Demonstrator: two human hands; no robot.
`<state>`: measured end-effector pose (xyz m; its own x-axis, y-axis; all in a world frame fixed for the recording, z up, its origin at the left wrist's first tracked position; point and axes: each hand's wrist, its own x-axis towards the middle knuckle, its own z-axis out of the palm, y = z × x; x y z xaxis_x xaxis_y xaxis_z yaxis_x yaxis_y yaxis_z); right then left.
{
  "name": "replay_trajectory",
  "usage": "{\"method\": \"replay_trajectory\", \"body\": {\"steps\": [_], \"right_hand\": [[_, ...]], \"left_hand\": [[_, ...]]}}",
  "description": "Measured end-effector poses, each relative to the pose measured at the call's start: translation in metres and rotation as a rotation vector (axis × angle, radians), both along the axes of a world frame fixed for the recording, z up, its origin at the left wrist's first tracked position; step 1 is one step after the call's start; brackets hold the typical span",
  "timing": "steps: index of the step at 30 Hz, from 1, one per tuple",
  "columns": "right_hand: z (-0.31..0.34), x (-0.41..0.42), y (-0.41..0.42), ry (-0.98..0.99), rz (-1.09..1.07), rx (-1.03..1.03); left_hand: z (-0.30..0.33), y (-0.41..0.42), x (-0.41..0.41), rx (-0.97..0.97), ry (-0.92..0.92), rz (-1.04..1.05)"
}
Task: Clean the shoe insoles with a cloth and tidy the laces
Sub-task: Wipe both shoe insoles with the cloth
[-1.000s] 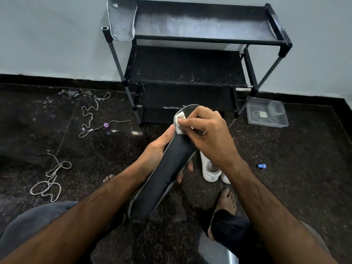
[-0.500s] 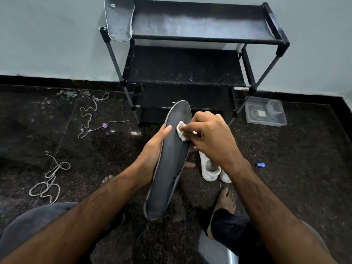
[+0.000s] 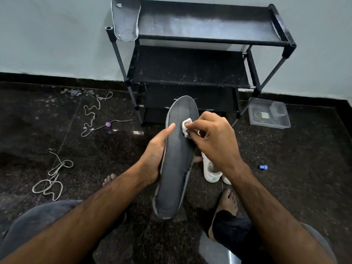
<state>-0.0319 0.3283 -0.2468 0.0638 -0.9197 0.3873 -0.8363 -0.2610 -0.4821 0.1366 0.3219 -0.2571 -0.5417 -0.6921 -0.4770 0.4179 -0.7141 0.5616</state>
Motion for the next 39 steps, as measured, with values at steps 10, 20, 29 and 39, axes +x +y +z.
{"method": "replay_trajectory", "body": {"steps": [10, 20, 29, 39], "right_hand": [[-0.002, 0.023, 0.008, -0.092, 0.462, 0.237], [-0.003, 0.010, 0.002, -0.237, 0.136, 0.092], [-0.001, 0.005, -0.001, -0.159, 0.007, -0.006], [0.001, 0.014, 0.003, -0.076, 0.184, 0.032]], "left_hand": [[-0.005, -0.013, 0.014, -0.050, -0.141, 0.099], [0.000, -0.002, 0.002, -0.013, 0.011, -0.025], [0.005, 0.001, -0.001, -0.039, -0.010, -0.035], [0.003, -0.005, 0.004, -0.051, -0.028, 0.024]]}}
